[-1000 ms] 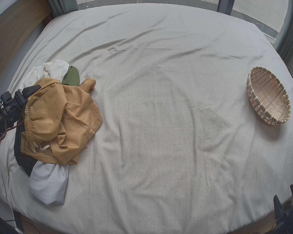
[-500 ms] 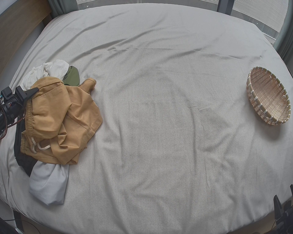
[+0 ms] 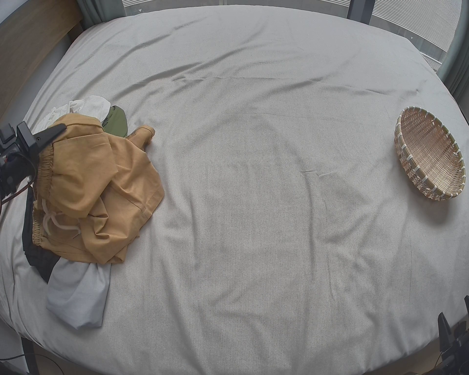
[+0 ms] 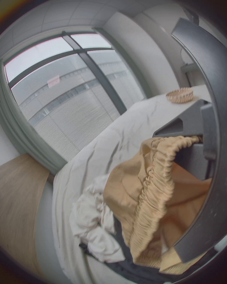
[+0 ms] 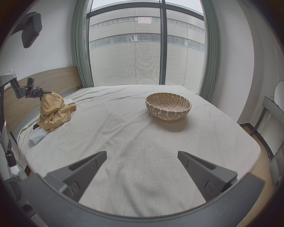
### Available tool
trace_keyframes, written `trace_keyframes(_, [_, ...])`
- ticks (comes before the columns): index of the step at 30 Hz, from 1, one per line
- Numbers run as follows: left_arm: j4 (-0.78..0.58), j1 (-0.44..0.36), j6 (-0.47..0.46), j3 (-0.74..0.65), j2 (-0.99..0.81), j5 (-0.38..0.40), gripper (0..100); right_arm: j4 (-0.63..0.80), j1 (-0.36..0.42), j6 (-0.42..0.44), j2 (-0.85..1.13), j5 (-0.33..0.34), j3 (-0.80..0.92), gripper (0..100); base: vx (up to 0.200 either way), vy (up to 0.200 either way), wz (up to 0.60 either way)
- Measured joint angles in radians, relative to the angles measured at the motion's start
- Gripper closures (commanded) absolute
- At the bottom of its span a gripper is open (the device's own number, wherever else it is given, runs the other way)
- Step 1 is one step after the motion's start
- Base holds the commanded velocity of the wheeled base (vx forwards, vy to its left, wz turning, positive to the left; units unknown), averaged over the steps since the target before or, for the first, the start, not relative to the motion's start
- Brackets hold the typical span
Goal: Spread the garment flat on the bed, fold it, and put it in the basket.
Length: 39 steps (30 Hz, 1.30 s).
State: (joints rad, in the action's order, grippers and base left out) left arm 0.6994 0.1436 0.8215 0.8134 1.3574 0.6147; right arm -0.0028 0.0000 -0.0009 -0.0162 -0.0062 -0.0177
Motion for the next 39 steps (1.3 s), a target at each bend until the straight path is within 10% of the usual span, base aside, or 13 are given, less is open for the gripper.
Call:
trace_keyframes(10, [-0.036, -0.302, 0.031, 0.053, -0.133, 0.017, 100, 0.000, 0.000, 0.000, 0.000, 0.000, 0.000, 0, 0.000, 0.000, 0.00])
trace_keyframes(25, [-0.089, -0.735, -0.110, 0.293, -0.027, -0.217, 100, 0.000, 0.000, 0.001, 0.000, 0.000, 0.000, 0, 0.000, 0.000, 0.00])
trace_keyframes(39, [-0.325, -0.978, -0.141, 0.687, 0.089, -0.259, 100, 0.000, 0.000, 0.002, 0.000, 0.000, 0.000, 0, 0.000, 0.000, 0.00])
